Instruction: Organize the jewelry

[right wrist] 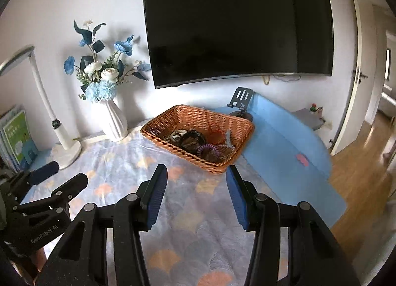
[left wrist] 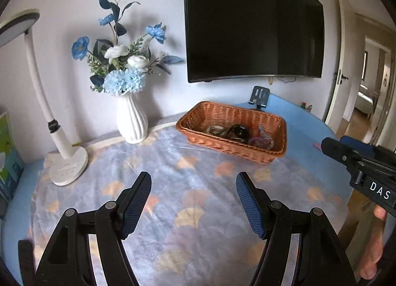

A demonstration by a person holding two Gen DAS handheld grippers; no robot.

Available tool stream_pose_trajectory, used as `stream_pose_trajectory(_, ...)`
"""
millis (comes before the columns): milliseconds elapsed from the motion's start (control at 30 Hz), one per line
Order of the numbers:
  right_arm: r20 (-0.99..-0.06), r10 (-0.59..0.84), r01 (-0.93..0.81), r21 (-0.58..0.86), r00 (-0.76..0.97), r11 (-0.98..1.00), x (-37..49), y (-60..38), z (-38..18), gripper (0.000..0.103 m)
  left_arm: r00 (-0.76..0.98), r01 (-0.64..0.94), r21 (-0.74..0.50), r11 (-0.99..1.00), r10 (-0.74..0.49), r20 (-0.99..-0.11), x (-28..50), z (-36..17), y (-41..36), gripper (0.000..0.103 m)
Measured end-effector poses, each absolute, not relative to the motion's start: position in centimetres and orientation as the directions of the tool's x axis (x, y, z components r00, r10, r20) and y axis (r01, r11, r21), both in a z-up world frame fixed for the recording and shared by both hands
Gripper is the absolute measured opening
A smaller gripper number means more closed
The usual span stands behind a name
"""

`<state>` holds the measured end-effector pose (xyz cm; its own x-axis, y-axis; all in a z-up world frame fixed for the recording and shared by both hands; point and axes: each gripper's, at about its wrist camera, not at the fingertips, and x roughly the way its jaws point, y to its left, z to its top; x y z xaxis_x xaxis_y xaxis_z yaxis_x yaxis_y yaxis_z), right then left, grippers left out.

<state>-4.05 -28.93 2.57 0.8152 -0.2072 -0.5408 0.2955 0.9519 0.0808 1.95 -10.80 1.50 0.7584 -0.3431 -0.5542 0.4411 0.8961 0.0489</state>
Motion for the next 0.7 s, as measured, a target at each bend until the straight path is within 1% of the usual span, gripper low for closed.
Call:
stream_pose_trajectory(67, -0.539, -0.211, 0.295, 0.073, 0.816, 0.953, -4.1, -28.4, 2.6, 0.053, 0.770, 0.430, 0.058, 0.901, -0.332, -0.545, 1.6, 1.4, -10.6, 0.073)
stream_pose_trajectory(167, -0.536, -0.213, 0.295, 0.071, 0.817, 0.953, -3.9, -27.8, 2.6, 0.062, 0.761, 0.434, 0.040, 0.900, -0.343, -0.551, 1.4, 1.1, -9.8, 0.073)
stream_pose_trajectory(367, -0.542, -0.204, 0.286, 0.071, 0.815, 0.955, -3.0, -26.6, 2.3, 0.062, 0.786, 0.381, 0.062, 0.922, -0.288, -0.546, 1.7, 0.7, -8.3, 0.072)
stream_pose_trajectory(700, -0.573, -0.207, 0.297, 0.067, 0.793, 0.953, -1.4, -26.3, 1.0, 0.062, 0.784, 0.357, 0.068, 0.931, -0.260, -0.564, 2.8, -0.4, -7.5, 0.072)
